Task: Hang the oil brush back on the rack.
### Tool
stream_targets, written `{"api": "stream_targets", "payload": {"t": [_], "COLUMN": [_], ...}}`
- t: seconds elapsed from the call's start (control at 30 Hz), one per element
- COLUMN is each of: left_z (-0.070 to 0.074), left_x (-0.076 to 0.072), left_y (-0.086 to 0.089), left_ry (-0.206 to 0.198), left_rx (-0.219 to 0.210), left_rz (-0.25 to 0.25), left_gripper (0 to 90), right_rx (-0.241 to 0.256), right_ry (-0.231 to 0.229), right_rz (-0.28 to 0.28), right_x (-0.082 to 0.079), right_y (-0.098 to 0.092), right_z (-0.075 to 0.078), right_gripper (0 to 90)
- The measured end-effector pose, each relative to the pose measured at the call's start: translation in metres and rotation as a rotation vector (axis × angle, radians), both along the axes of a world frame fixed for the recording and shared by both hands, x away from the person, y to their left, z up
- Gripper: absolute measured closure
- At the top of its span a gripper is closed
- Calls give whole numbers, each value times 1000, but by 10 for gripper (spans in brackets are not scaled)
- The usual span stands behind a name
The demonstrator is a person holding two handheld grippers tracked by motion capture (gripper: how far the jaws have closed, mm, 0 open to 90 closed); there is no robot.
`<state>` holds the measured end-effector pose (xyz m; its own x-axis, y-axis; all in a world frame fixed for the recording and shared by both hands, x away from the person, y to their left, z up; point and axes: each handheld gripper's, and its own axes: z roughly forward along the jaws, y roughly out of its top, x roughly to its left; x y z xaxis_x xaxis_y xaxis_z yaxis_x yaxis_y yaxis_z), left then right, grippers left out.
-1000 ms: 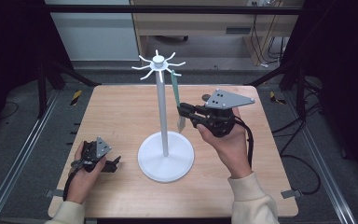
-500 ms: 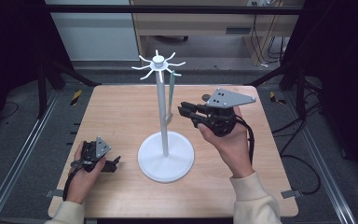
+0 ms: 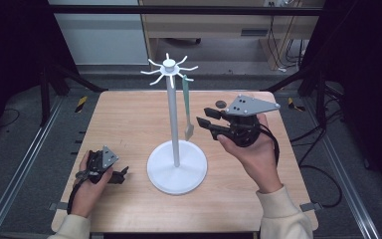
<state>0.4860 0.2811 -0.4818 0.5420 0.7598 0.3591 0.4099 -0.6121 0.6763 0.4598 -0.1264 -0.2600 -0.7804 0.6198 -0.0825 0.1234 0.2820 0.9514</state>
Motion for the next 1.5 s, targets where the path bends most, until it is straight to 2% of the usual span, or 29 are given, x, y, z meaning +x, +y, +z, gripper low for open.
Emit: {"api": "stream_targets", "payload": {"t": [0.2,0.37,0.57,0.73,0.9,1.03,1.3,1.43,1.5], "left_z": [0,0,-1,0,-1,-1,-1,0,0], "left_x": [0,0,0,0,0,0,0,0,0], "left_y": [0,0,0,1,-1,0,0,1,1], "left_ry": [3,4,5,8,9,4,3,5,5], "left_rx": [4,5,6,8,11,7,6,4,5], "left_rz": [-1,-2,-1,0,-2,4,3,4,3], "left_gripper": [37,38,37,37,37,37,36,35,35], "right_rx": [-17,-38,-54,-61,-84,-89,-130,-148,-173], "right_ry": [2,12,23,39,52,74,119,144,149], "right_rz": [-71,-145,-203,-243,-280,-293,-302,-320,-339], "right_x": [-1,-1,0,0,-2,-2,-1,2,5], "right_y": [-8,-12,-21,-31,-41,-46,-50,-54,-56], "right_z": [-1,-7,-20,-36,-60,-78,-115,-134,-142], "right_gripper": [470,308,216,182,151,130,88,94,111]}}
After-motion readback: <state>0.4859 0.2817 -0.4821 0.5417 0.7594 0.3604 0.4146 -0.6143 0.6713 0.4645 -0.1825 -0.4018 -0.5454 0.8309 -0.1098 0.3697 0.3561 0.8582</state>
